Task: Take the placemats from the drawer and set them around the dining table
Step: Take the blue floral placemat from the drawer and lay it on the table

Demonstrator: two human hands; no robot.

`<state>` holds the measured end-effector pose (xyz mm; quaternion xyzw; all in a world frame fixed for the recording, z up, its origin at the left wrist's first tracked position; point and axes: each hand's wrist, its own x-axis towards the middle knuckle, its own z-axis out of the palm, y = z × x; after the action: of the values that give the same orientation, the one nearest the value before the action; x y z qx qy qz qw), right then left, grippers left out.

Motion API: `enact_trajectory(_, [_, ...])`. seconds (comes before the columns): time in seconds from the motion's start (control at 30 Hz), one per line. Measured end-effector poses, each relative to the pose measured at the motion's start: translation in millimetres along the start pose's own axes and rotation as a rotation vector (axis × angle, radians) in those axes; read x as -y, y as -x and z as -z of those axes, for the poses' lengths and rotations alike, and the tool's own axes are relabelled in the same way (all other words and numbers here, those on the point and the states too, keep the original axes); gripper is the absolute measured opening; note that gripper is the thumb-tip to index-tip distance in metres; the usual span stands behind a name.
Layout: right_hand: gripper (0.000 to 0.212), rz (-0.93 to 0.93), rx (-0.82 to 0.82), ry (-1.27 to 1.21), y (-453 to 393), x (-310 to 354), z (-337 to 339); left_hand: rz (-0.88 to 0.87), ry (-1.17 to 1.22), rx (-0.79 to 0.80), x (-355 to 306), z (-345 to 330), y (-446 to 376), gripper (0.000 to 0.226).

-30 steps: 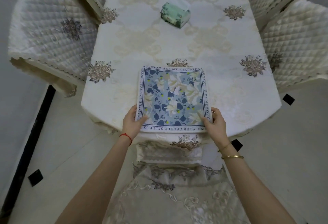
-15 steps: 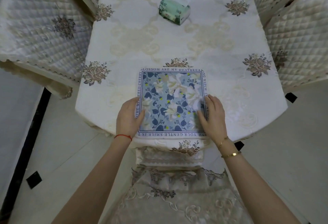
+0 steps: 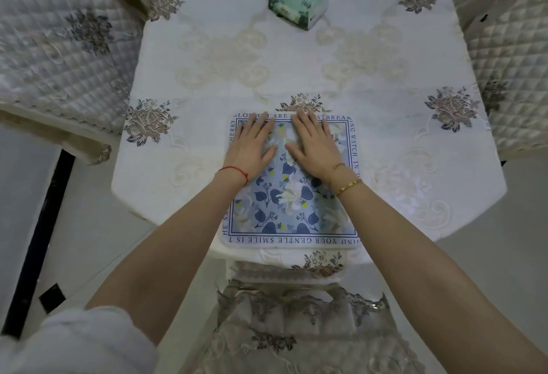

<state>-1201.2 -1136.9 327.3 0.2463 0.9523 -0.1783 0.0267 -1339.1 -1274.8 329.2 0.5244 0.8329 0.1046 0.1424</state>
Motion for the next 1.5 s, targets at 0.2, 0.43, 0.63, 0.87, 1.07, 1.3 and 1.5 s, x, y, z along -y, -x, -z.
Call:
enact_trajectory(0.2, [0.081,-0.025,-0.031,0.026,20.2,-35.6,13.8,0.059,0.013,-0.048,22.9,6.7,6.0,0.084])
enact_trajectory(0.43, [0.085,-0.195,-0.08,0.049,47.6,-61.6,19.0,0.075,0.027,-0.047,28.1,11.2,17.3,0.078])
enact_trajectory(0.63, [0.071,0.002,-0.094,-0.018,46.8,-12.8,8.4,-0.039,0.124,-0.03,-3.0,3.2,40.1,0.069])
enact_trajectory(0.87, [0.075,0.033,0.01,-0.096,56.0,-15.9,-2.4,0.014,0.052,0.008,3.3,-3.9,48.0,0.074])
enact_trajectory(1.07, [0.08,-0.107,-0.05,-0.148,85.4,-43.5,6.7,0.063,0.049,0.0,28.1,-0.5,67.5,0.078])
enact_trajectory(1.3, [0.073,-0.13,-0.139,-0.133,118.4,-11.3,1.7,-0.001,0.103,-0.007,11.7,-0.4,90.0,0.072])
enact_trajectory(1.5, [0.074,0.031,-0.016,-0.178,135.1,22.8,-23.4,0.009,0.154,-0.009,-16.6,-19.8,125.5,0.07])
